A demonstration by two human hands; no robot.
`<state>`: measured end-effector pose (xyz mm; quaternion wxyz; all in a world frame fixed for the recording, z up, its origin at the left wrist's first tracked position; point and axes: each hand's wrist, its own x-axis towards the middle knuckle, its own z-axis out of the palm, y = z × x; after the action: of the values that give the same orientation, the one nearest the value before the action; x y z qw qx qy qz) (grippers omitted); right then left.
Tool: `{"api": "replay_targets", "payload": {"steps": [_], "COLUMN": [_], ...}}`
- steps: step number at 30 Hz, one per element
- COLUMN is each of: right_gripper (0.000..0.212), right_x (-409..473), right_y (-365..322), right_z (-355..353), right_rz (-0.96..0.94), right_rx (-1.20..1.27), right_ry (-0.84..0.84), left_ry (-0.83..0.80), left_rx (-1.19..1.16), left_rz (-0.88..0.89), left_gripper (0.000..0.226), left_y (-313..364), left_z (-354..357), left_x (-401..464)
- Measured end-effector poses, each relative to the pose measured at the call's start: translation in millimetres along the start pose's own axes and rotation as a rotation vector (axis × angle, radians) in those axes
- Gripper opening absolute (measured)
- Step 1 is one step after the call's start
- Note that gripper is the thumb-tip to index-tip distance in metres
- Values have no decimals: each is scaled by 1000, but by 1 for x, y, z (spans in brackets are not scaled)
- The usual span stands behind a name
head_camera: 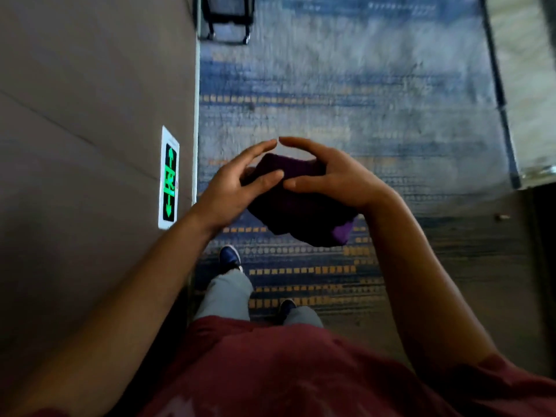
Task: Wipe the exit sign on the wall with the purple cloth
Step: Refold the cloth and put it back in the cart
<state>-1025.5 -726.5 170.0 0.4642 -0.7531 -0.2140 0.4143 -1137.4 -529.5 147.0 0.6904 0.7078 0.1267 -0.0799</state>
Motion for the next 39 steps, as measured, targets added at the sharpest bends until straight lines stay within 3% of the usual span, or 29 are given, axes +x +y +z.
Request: {"api": "replay_targets", "payload": {"steps": [4, 9, 10, 15, 18, 22, 28, 34, 39], "right_gripper": [63, 56, 56, 38, 36, 51, 48, 56, 74], "right_x": [0, 9, 7, -12, -34, -41, -18, 22, 43], "right_y": [-37, -102, -100, -159, -165, -162, -173, -166, -163], "right_z": [-14, -35, -33, -47, -43, -28, -62, -146, -225], "right_rz": [0, -96, -88, -353, -417, -381, -366, -442, -540], "right_rx": [-29, -59, -36, 33, 73, 121, 268, 455, 580], "right_ry": [99, 289, 330, 782, 923, 887, 838, 648, 638], "left_ry": [-7, 47, 49, 87, 112, 133, 98, 154, 195], "left_rx": [33, 56, 28, -91, -168, -246, -348, -412, -348], "left_rz": [85, 282, 257, 364, 430, 468, 497, 506, 443], "left_gripper": [54, 44, 42, 38, 37, 35, 40, 37, 31], "left_y": [33, 97, 97, 162, 183, 197, 228, 252, 265], "left_z": [-3, -24, -22, -55, -65, -65, -44, 3, 48], "left_x": [-10, 3, 3, 36, 53, 68, 103, 169, 222]}}
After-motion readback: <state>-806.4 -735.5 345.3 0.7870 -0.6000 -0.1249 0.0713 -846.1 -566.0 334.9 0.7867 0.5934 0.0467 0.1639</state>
